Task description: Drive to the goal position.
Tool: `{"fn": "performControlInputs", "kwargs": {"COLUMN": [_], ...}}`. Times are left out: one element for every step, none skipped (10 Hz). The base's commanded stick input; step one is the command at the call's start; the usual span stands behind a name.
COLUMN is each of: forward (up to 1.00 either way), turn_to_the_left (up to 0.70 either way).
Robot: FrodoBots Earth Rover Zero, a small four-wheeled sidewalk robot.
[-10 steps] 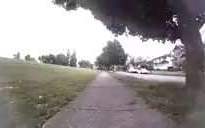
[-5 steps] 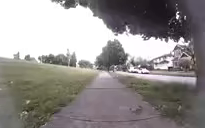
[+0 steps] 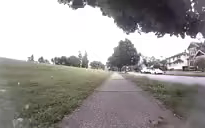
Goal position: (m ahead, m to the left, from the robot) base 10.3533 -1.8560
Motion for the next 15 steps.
{"fn": "performControlInputs", "kwargs": {"forward": [0.7,0.7,0.7,0.7,0.7,0.7,0.7,0.7,0.7,0.7,0.7,0.7,0.7,0.7,0.7], "turn_to_the_left": [0.0,0.0,-0.27,-0.35,-0.35,-0.22,0.0,0.0,0.0,0.0,-0.03,-0.35,-0.11,-0.02,-0.01]}}
